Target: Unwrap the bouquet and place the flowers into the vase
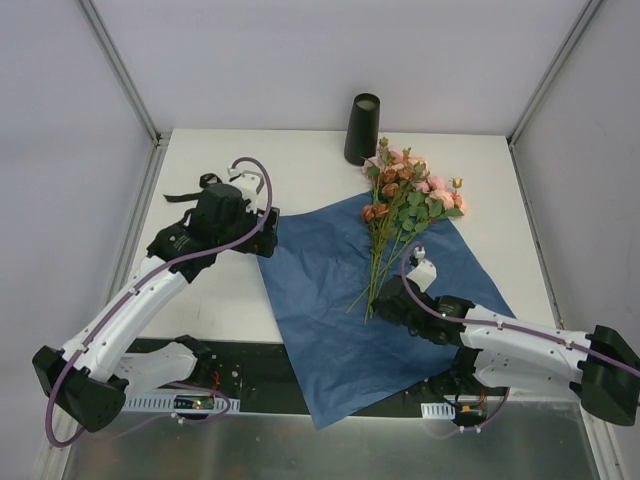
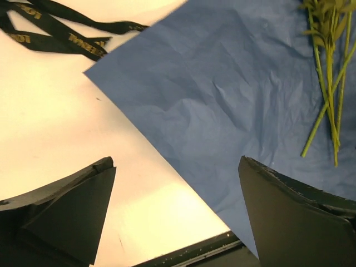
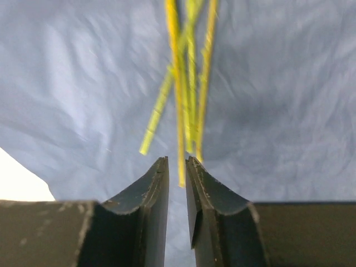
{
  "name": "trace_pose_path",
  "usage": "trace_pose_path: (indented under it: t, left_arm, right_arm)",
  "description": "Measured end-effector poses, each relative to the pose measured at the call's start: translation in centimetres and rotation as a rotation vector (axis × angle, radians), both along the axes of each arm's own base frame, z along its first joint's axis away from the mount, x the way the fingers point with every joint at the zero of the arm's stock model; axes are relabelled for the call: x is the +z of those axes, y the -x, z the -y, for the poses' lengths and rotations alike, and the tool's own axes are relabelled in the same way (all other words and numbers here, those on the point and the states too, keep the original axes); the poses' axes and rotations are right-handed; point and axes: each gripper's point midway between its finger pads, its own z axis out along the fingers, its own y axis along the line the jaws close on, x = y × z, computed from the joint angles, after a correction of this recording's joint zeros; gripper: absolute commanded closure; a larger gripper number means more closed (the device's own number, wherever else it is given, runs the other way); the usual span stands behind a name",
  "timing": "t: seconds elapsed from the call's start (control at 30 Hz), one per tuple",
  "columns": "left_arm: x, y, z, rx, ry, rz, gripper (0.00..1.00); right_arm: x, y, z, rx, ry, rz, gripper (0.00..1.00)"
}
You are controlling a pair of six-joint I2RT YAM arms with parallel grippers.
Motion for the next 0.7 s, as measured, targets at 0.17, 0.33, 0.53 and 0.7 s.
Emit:
trace_pose_path:
  t: [0.17, 0.33, 0.53, 0.7]
  left_arm:
    - [1.7, 0.0, -1.6, 0.061, 0.001, 0.103, 0.01]
    - [2.7, -0.4, -2.6, 0.109, -0.004, 0.164, 0.01]
    - [2.7, -0.6, -2.8, 0.123, -0.012, 0.171, 0.01]
    - [2.7, -0.6, -2.9, 0.125, -0.013, 0.172, 0.01]
  right_arm:
    - [6.4, -5.0, -0.1, -0.116, -0.009, 0.234, 0.7]
    - [10.6, -10.1, 1.8, -0.23, 0.045, 0.364, 0.67]
    - [10.0, -15.5, 6.1, -0.395, 0.136, 0.325, 0.59]
    - [7.5, -17.6, 8.9, -0.512, 0.139, 0.241, 0.54]
